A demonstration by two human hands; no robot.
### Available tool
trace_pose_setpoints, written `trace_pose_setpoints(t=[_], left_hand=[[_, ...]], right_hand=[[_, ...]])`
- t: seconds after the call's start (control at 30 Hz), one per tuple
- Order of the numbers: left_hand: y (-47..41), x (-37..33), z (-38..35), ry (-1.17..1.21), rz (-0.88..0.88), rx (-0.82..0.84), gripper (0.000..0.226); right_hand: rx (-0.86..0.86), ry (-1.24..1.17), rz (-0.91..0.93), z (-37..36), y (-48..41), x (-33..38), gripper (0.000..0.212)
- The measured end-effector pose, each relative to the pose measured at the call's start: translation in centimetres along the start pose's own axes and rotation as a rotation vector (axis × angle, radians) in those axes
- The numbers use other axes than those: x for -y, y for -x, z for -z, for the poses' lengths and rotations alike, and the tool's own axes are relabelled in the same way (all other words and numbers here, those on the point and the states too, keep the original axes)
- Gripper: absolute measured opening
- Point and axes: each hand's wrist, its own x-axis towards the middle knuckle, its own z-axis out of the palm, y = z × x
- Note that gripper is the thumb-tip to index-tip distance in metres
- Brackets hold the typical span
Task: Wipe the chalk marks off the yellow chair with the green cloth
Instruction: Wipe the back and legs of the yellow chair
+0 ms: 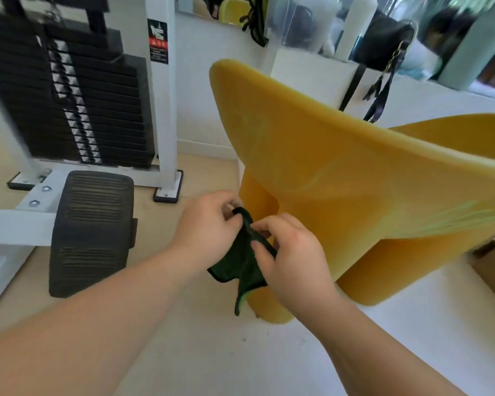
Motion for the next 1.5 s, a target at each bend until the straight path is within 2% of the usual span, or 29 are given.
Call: trace_pose_setpoints(t=[0.2,0.4,0.47,0.53,0.57,0.63,0.7,0.77,0.87,0.9,0.97,1.03,1.13,1.23,1.27,1.33,1.4,1.5], left_hand=[[-0.6,1.0,-0.9,0.579,0.178,-0.245,0.021],[-0.6,3.6,1.6,0.767,0.234,-0.217,0.022],[-0.9,3.8,2.0,0.812,0.244,-0.184,0.022],[-1.3,3.9,2.3,0.838,0.247,-0.161,0.022],[-1.6,3.9,2.4,0.853,0.241,-0.153,0.022],[-2.5,3.6,2.5,0.898,0.205,-0.14,0.028],[-3.5,2.8,2.7,0.929,0.163,-0.134,0.032],[-4.5,1.9,2.7,0.936,0.132,-0.138,0.03],[-5.9,1.2,2.3,0.937,0.098,-0.158,0.024],[-6.3,1.2,2.1,0.943,0.089,-0.165,0.022],[-7.0,1.5,1.6,0.952,0.067,-0.187,0.02],[-7.6,1.8,1.0,0.973,0.069,-0.208,0.021],[-8.5,1.7,-0.2,1.03,0.076,-0.24,0.027],[-9.6,0.3,-1.7,1.232,0.084,-0.14,0.07],[-9.7,-0.4,-2.3,1.244,0.084,-0.093,0.074],[-10.1,-1.4,-3.4,1.236,0.112,-0.046,0.058],[-10.8,-1.4,-3.8,1.225,0.152,-0.117,0.042],[-13.0,0.3,-3.1,1.41,0.201,-0.181,0.045]], right_hand=[[-0.026,0.083,0.083,-0.2,-2.8,1.4,0.021],[0.086,0.123,0.004,-1.2,-2.1,3.4,0.046],[0.21,0.196,-0.055,-1.3,-2.6,4.2,0.044],[0.297,0.349,-0.01,-1.1,-2.8,5.7,0.038],[0.268,0.413,0.078,-0.5,-3.0,6.6,0.035],[0.071,0.522,0.297,1.7,-3.7,8.7,0.029],[-0.109,0.604,0.429,4.4,-5.9,10.6,0.028],[-0.133,0.738,0.385,6.7,-10.0,11.6,0.042],[0.099,0.913,0.137,9.2,-16.6,11.9,0.062],[0.213,0.876,0.027,9.8,-18.3,12.0,0.062],[0.379,0.529,-0.259,10.4,-20.2,12.1,0.055],[0.38,0.146,-0.449,10.5,-20.5,11.8,0.039],[0.386,0.041,-0.402,10.6,-20.9,10.3,0.026],[0.404,0.004,-0.377,10.6,-21.1,9.7,0.026],[0.415,-0.003,-0.368,10.6,-21.2,9.4,0.026],[0.426,0.013,-0.339,10.5,-21.3,9.0,0.023],[0.419,0.018,-0.324,10.4,-21.5,8.9,0.022],[0.416,0.031,-0.32,10.4,-21.7,8.8,0.023]])
